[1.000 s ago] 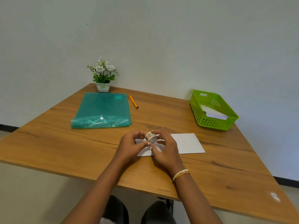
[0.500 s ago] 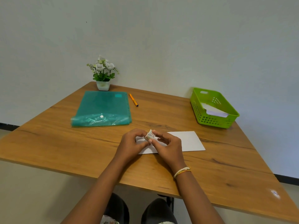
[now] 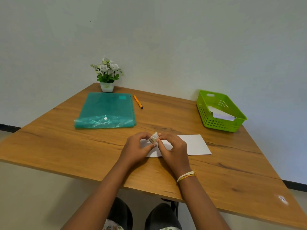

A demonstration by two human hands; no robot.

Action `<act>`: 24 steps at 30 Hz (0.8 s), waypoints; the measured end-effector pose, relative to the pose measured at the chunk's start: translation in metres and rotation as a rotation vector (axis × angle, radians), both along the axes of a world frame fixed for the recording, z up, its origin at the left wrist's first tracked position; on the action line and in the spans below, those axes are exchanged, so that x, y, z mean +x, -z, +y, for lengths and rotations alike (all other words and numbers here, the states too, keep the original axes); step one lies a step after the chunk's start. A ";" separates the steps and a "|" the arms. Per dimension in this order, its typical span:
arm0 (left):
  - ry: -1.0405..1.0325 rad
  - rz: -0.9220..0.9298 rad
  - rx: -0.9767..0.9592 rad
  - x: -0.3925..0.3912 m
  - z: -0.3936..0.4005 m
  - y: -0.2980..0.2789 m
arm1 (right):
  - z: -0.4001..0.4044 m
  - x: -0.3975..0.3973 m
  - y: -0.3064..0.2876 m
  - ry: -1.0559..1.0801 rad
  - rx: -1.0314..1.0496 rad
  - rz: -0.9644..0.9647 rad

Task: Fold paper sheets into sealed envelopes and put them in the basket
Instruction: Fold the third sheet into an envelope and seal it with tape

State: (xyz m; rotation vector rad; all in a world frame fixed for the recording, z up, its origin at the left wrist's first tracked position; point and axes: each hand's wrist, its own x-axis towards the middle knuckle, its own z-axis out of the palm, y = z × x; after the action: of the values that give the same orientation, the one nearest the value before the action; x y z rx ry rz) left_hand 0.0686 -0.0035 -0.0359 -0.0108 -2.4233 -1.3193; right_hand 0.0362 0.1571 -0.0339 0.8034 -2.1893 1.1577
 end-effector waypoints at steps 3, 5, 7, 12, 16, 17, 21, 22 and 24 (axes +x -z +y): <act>-0.037 -0.041 -0.068 0.000 0.001 0.001 | -0.002 0.000 0.000 0.027 -0.104 -0.099; -0.052 -0.052 -0.111 0.000 0.002 0.001 | -0.001 -0.002 -0.001 0.033 -0.270 -0.255; -0.055 -0.055 -0.130 0.000 0.003 0.001 | 0.000 -0.005 -0.001 0.033 -0.412 -0.368; -0.072 -0.042 -0.112 -0.001 0.004 0.001 | 0.003 -0.011 -0.005 0.047 -0.678 -0.537; -0.165 -0.002 -0.155 -0.010 0.002 0.000 | 0.007 -0.014 -0.008 0.008 -0.777 -0.620; -0.204 0.007 -0.190 -0.014 0.001 -0.001 | 0.008 -0.015 -0.009 0.005 -0.784 -0.631; -0.310 0.036 -0.337 -0.039 -0.006 -0.008 | 0.008 -0.015 -0.009 -0.010 -0.795 -0.654; -0.323 0.026 -0.359 -0.045 -0.008 -0.009 | 0.007 -0.015 -0.009 -0.013 -0.788 -0.657; -0.339 -0.022 -0.393 -0.058 -0.012 -0.011 | 0.007 -0.015 -0.008 -0.023 -0.757 -0.644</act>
State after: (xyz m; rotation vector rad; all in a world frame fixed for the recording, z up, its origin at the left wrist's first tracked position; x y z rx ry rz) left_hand 0.0109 -0.0150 -0.0249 0.2961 -2.5213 -0.6918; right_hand 0.0211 0.1641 -0.0260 0.1234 -1.8940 2.2822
